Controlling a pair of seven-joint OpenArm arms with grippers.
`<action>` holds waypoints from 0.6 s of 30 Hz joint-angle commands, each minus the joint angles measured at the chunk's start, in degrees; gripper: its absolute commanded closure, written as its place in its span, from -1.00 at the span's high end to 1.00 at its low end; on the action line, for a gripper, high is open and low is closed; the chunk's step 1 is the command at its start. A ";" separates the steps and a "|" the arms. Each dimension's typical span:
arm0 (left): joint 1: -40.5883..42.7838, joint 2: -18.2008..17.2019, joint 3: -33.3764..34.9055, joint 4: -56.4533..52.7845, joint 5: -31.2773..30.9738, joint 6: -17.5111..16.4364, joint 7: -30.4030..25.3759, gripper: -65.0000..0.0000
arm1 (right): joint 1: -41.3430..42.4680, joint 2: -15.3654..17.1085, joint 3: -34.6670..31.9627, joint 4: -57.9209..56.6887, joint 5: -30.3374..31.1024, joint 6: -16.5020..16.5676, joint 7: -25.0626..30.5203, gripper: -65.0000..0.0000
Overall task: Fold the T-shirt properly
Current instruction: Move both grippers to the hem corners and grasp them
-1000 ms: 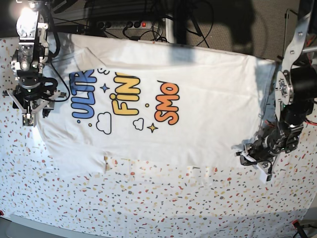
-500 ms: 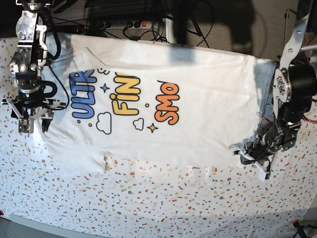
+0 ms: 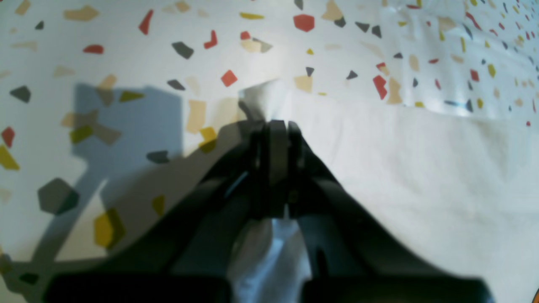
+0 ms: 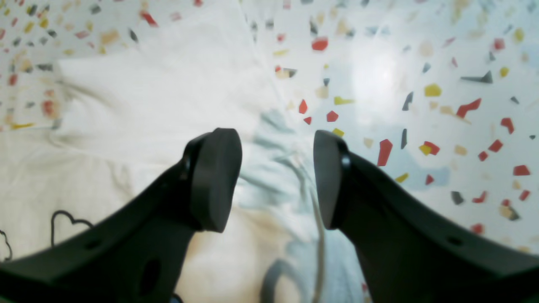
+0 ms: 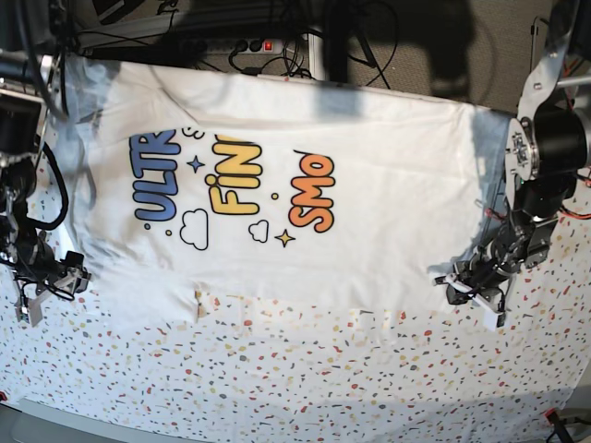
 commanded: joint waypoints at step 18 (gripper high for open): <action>-1.05 -0.63 0.11 0.24 1.09 0.04 1.64 -1.00 | 24.33 -1.77 -14.40 -40.83 -19.17 4.15 16.41 -0.04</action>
